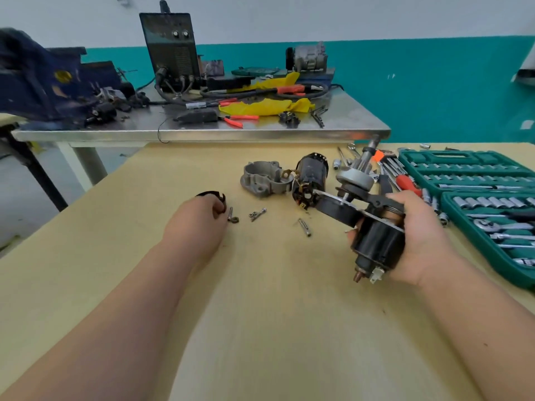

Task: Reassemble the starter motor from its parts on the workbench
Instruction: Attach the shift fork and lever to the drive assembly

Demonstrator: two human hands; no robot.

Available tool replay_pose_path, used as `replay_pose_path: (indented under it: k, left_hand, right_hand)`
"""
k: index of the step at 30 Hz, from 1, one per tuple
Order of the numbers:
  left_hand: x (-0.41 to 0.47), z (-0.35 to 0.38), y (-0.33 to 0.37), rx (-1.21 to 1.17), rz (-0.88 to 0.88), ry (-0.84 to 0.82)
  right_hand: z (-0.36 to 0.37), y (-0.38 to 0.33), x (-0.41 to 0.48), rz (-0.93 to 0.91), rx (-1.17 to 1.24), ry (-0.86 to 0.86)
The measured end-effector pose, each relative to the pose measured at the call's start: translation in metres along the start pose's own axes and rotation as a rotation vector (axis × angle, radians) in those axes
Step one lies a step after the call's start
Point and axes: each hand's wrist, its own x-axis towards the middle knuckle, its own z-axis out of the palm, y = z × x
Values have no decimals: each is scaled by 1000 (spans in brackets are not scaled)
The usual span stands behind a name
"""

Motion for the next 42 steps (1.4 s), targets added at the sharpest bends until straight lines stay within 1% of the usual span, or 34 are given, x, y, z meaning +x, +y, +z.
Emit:
replay_pose_path:
  k: [3, 8, 11, 15, 19, 23, 27, 32, 35, 39, 42]
  left_hand:
    - [0, 9, 5, 86, 40, -45]
    - [-1, 16, 27, 172, 116, -52]
    - [-3, 22, 39, 211, 192, -51]
    - [-9, 32, 68, 138, 322, -9]
    - [-14, 42, 93, 98, 392, -66]
    - [-14, 51, 107, 174, 371, -127]
    - [-7, 50, 116, 259, 275, -212]
    - [0, 47, 126, 316, 233, -283]
    - [2, 44, 133, 398, 267, -330]
    - [0, 42, 136, 479, 329, -312]
    - [-4, 41, 135, 553, 380, -293]
  right_hand:
    - [-4, -1, 4, -26, 23, 39]
    - [-6, 1, 9, -29, 2, 104]
    - [-8, 1, 13, -49, -10, 148]
    - [-11, -3, 13, -114, -32, 195]
    - [-15, -10, 9, -182, -60, 247]
    - [-18, -14, 8, -173, -92, 305]
    - [-19, -17, 5, -164, -100, 300]
    - [-20, -19, 1, -170, -124, 304]
    - [-18, -19, 1, -165, -128, 288]
    - [-19, -19, 3, -151, -148, 283]
    - [-21, -17, 5, -132, -155, 234]
